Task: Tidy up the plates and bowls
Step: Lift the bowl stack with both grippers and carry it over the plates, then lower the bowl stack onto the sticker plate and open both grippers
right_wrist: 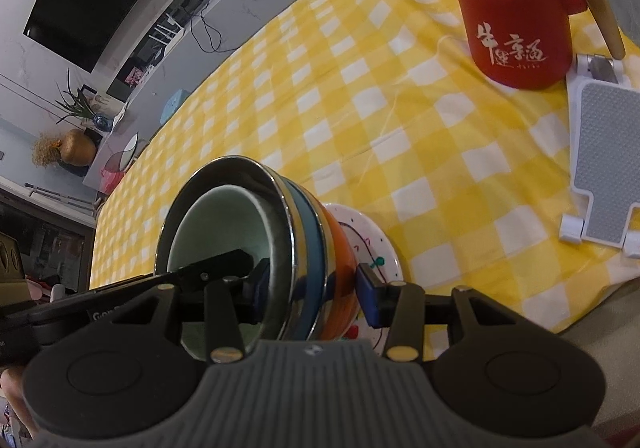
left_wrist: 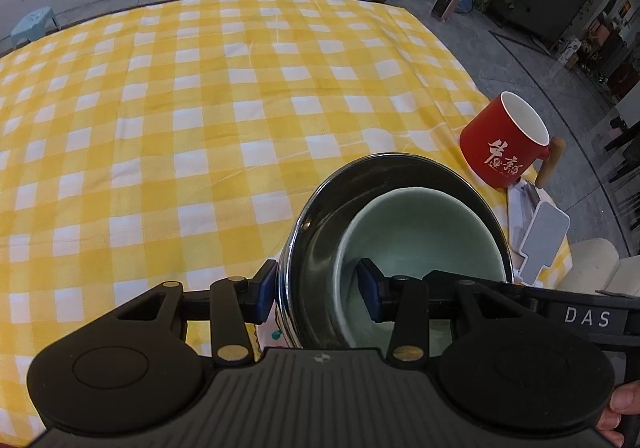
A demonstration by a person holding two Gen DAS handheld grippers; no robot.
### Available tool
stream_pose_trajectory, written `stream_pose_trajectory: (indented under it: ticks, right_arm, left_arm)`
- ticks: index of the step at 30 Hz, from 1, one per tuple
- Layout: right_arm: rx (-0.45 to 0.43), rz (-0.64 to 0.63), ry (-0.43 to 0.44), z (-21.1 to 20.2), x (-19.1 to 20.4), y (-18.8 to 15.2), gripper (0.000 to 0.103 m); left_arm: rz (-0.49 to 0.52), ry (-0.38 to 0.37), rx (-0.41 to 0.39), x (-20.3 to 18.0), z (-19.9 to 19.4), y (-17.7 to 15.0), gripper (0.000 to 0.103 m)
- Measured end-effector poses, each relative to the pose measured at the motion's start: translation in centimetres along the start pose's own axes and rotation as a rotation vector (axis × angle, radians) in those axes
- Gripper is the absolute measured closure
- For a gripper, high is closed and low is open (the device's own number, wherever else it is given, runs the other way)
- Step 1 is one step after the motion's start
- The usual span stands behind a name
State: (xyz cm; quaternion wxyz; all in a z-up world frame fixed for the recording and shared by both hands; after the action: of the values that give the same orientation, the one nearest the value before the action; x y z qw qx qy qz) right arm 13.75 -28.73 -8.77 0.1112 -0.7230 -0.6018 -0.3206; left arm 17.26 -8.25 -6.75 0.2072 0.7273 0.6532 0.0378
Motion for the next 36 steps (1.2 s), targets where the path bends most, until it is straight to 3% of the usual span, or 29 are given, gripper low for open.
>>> stream_pose_trajectory:
  ticks: [9, 14, 18, 24, 27, 31, 36]
  right_arm:
    - [-0.037, -0.034, 0.033, 0.1, -0.1, -0.2, 0.054]
    - [-0.082, -0.082, 0.034, -0.5, 0.2, -0.7, 0.053]
    - [-0.133, -0.128, 0.018, -1.1, 0.5, -0.8, 0.039]
    - [-0.237, -0.169, 0.010, -2.5, 0.6, -0.9, 0.021]
    - [-0.314, -0.194, -0.031, -3.7, 0.9, -1.2, 0.011]
    - [-0.446, -0.251, -0.124, -5.7, 1.5, -2.2, 0.006]
    - [-0.569, -0.340, -0.195, -7.6, 3.7, -4.6, 0.003]
  left_arm:
    - [0.042, 0.025, -0.086, -0.5, -1.1, -0.2, 0.055]
    - [0.052, 0.029, -0.133, -0.7, -1.8, -0.4, 0.048]
    - [0.090, 0.051, -0.184, -1.1, -2.7, -0.5, 0.043]
    - [0.092, 0.082, -0.230, -0.9, -4.6, -0.9, 0.038]
    - [0.109, 0.101, -0.284, -1.0, -6.1, -1.4, 0.031]
    - [0.103, 0.127, -0.378, -1.3, -8.4, -2.2, 0.028]
    - [0.132, 0.104, -0.485, -2.0, -11.1, -3.7, 0.025]
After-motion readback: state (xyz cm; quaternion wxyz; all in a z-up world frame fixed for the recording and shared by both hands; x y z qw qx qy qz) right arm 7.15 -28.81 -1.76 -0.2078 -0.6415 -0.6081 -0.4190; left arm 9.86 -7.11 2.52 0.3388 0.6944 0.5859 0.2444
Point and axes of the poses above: each gripper's, at about its wrist camera, not at the fingertips, and z roughly the way its jaws point, x to its left, y to its top, the point moved 3 cm from there along z, roughly the way its jaws point, and after that the axes turned 6 degrees about x, right-handed, at the moved point
